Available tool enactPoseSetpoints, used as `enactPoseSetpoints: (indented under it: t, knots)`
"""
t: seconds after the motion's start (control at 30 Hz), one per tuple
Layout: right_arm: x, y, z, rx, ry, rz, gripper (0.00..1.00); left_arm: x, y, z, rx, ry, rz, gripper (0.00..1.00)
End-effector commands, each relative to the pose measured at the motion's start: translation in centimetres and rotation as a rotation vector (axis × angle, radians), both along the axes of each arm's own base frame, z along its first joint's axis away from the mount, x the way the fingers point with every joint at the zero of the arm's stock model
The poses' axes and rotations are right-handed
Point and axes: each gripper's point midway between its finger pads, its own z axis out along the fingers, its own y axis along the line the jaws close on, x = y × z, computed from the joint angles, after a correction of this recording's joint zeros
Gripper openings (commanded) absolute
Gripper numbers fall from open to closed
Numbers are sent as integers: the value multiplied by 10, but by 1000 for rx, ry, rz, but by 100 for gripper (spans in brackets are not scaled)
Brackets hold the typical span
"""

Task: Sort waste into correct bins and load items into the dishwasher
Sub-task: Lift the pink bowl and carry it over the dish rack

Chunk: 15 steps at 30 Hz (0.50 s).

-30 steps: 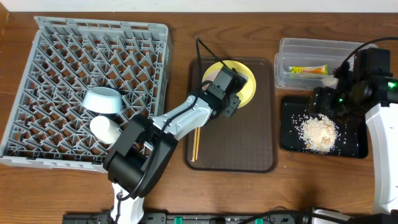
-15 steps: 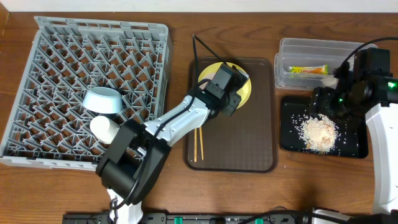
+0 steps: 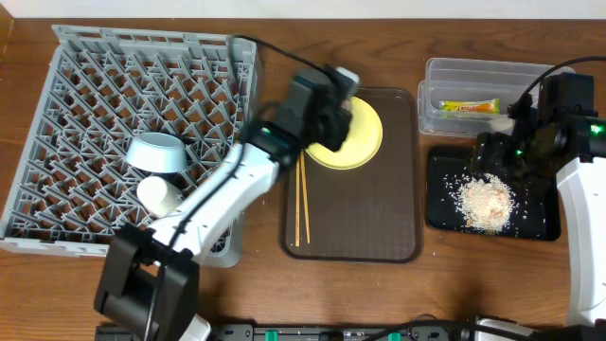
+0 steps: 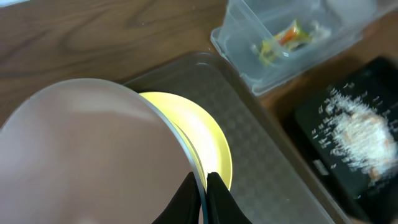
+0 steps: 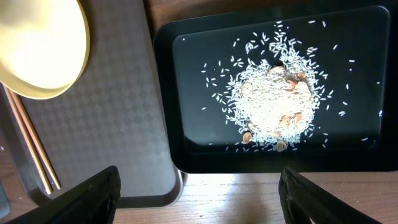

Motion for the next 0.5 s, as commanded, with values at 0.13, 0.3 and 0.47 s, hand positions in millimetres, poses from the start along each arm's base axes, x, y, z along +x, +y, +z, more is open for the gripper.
enactPoseSetpoints:
  t: [0.13,0.3,0.47]
  knots:
    - [0,-5,6,-6,-21,-23,80,15,49,38,-298,145,15,8]
    - [0,-5,7,-6,-21,-23,80,26,90,52,-428,197,43,8]
    - [0,-5,6,-6,-21,-23,80,31,128,65,-530,214,56,8]
